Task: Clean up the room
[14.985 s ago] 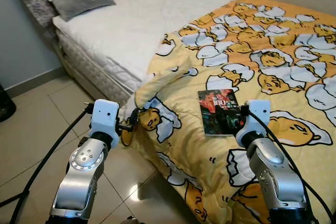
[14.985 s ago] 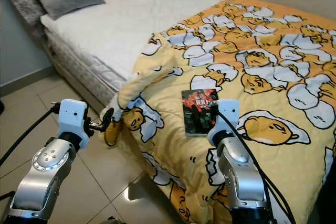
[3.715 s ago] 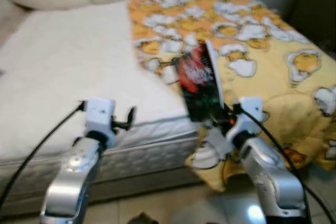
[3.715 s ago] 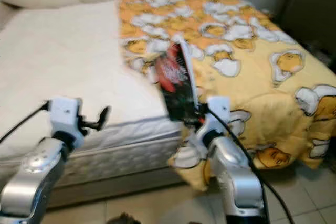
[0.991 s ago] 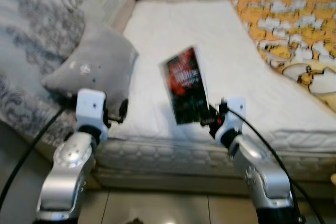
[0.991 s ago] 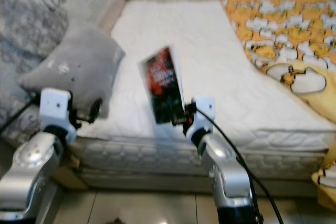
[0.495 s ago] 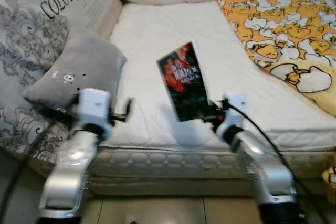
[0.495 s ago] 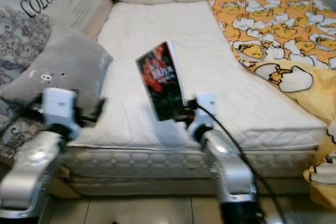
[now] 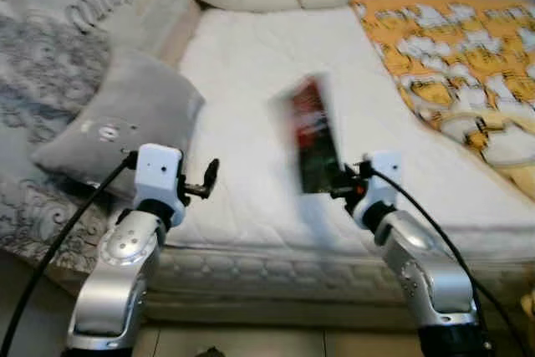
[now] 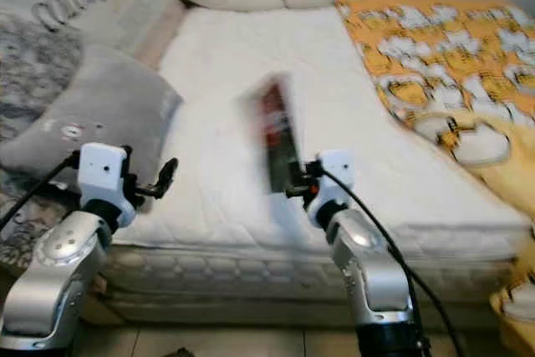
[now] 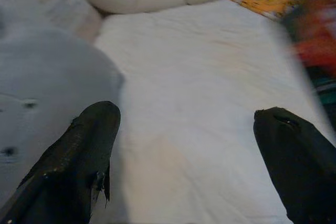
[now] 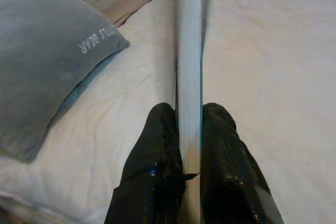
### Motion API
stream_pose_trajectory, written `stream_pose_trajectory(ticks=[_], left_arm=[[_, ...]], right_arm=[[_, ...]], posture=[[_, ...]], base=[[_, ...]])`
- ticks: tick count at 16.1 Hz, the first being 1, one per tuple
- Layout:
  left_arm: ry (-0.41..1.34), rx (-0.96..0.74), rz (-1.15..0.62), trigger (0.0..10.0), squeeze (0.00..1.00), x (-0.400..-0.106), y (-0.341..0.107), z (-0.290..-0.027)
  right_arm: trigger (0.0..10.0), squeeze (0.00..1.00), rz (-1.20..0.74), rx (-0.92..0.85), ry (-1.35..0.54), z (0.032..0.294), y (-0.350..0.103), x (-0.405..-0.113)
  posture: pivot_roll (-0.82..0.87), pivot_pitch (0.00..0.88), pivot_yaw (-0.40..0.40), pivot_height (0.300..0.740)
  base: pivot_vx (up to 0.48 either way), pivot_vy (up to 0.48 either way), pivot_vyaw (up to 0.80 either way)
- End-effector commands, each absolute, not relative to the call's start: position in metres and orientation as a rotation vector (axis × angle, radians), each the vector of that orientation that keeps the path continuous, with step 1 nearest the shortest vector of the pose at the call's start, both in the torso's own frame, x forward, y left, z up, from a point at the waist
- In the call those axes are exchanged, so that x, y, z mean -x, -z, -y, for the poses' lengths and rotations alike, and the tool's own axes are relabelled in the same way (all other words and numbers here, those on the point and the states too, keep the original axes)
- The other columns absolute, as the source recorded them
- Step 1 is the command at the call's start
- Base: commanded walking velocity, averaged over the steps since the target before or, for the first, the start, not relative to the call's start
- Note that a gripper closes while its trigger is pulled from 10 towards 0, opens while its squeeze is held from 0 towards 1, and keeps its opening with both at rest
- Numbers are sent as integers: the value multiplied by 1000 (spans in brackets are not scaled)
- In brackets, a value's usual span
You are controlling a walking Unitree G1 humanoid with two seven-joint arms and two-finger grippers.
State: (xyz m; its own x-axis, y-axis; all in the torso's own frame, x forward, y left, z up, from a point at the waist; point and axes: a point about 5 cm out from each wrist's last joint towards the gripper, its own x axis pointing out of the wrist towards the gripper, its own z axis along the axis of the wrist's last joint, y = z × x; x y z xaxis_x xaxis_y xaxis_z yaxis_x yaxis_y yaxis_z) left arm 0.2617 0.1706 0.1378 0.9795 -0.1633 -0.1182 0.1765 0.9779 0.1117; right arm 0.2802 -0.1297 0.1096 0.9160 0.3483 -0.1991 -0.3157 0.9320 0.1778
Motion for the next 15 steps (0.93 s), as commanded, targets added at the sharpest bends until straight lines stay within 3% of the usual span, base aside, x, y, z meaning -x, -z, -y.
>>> stream_pose_trajectory(ticks=[1,8,11,15], left_arm=[[156,-134,-104,10000,0,-262,-140,-177],[168,-142,-102,10000,0,-262,-141,-176],[172,-144,-104,10000,0,-262,-141,-177],[180,-146,-108,10000,0,-261,-141,-177]], right_arm=[[10000,0,-167,-140,-403,116,-122,-283],[10000,0,-169,-136,-428,113,-118,-278],[10000,0,-171,-128,-439,111,-118,-277],[10000,0,-181,-163,-418,113,-116,-276]], posture=[[48,0,9,740],[49,0,17,740],[49,0,19,740],[48,0,24,740]], base=[[322,0,0],[318,0,0],[319,0,800],[322,0,0]])
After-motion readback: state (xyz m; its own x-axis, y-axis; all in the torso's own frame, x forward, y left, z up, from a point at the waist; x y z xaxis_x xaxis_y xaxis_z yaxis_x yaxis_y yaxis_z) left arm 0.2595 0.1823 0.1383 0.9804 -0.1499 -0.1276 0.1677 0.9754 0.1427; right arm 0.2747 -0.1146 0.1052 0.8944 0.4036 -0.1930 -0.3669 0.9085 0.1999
